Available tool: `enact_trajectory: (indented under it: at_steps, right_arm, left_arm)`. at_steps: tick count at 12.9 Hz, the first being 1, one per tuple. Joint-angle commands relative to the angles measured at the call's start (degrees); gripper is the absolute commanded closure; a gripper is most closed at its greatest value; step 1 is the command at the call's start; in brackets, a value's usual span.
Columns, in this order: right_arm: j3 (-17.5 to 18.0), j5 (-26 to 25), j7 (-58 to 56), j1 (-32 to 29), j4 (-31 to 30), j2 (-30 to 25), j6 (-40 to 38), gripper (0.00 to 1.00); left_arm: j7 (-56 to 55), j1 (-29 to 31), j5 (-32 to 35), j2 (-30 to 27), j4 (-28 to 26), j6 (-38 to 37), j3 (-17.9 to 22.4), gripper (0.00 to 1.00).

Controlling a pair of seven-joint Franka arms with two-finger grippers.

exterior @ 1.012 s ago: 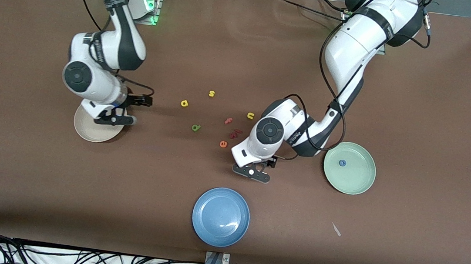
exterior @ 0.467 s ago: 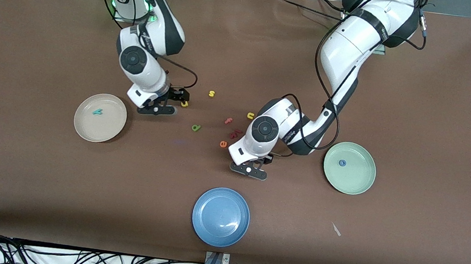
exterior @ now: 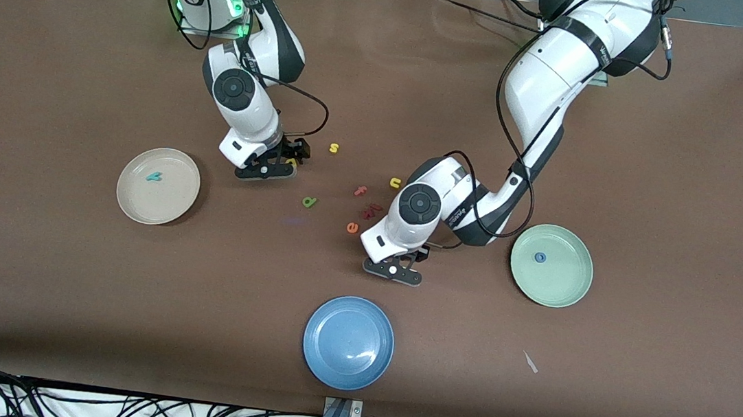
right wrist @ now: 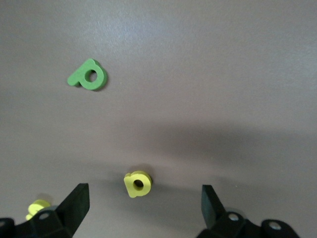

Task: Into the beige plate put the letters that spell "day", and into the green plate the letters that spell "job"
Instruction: 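Reach yellow d with the right gripper while the left gripper grasps pink b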

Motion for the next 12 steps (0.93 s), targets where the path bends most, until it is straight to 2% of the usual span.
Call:
enact_trajectory:
  at_steps: [1,5,8,12]
  right_arm:
    - [-0.17,-1.02,-1.48,1.24,-1.35,0.35,2.47,0.00]
    - [-0.17,-1.11,-1.66,2.91,-2.05,2.54,5.46,0.02]
    - [-0.26,-1.11,-2.89,2.91,-1.97,2.64,5.38,0.17]
    - [-0.34,-1.11,-3.16,2.83,-1.97,2.64,5.38,0.36]
  left_arm:
    - [-0.19,-0.36,-1.10,0.40,-0.76,1.21,0.43,0.71]
    - [0.51,0.25,-0.75,-0.13,-0.67,1.21,0.34,0.85]
    - [0.43,0.60,-0.57,-1.70,-0.58,0.42,0.34,0.87]
    - [0.52,3.76,-1.19,-7.76,-0.49,-8.44,-0.10,0.86]
